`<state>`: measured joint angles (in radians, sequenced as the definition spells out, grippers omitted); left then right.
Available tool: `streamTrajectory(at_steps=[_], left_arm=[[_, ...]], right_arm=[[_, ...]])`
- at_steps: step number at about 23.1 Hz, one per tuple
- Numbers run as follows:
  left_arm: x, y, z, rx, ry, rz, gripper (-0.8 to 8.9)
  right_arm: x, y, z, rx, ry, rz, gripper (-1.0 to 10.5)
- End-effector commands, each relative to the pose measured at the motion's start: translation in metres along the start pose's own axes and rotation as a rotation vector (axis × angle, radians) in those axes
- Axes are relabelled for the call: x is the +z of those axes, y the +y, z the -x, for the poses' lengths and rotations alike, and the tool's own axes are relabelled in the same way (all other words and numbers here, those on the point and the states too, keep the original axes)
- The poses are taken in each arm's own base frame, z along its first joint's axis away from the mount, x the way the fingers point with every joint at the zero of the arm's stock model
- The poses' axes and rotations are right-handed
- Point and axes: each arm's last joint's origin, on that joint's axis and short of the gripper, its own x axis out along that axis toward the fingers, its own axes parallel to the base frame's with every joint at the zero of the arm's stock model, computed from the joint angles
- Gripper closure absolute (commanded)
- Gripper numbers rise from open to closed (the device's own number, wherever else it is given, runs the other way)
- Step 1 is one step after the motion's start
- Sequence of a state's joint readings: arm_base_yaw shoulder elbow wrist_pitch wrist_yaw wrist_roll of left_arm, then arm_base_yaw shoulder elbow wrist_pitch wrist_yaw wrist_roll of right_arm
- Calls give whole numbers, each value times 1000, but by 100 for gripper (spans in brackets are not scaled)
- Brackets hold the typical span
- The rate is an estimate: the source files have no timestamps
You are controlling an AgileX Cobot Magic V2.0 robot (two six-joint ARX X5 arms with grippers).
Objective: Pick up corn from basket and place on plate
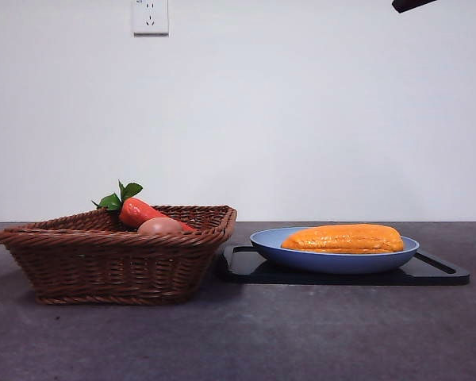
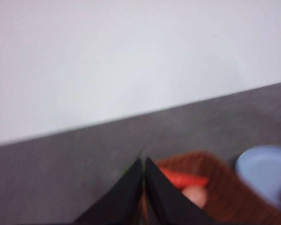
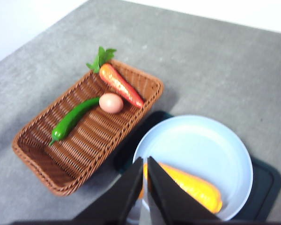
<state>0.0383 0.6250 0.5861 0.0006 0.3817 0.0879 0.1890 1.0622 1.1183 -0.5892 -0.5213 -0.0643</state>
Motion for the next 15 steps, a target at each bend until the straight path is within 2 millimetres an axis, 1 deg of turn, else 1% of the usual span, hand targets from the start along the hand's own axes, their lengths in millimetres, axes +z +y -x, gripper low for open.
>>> streamTrajectory(at_steps=[1, 3, 5, 8, 15], left_arm=[[-36, -4, 12, 109, 20, -1, 806], [-62, -10, 22, 145, 24, -1, 806], [-84, -13, 29, 192, 28, -1, 806], [-101, -16, 34, 203, 28, 0, 806], [-132, -20, 40, 217, 46, 17, 806]], right_arm=[[6, 0, -1, 1, -35, 29, 945], [8, 0, -1, 0, -51, 38, 945], [10, 0, 0, -1, -72, 50, 945], [11, 0, 0, -2, -78, 54, 945], [11, 0, 0, -2, -78, 54, 945]])
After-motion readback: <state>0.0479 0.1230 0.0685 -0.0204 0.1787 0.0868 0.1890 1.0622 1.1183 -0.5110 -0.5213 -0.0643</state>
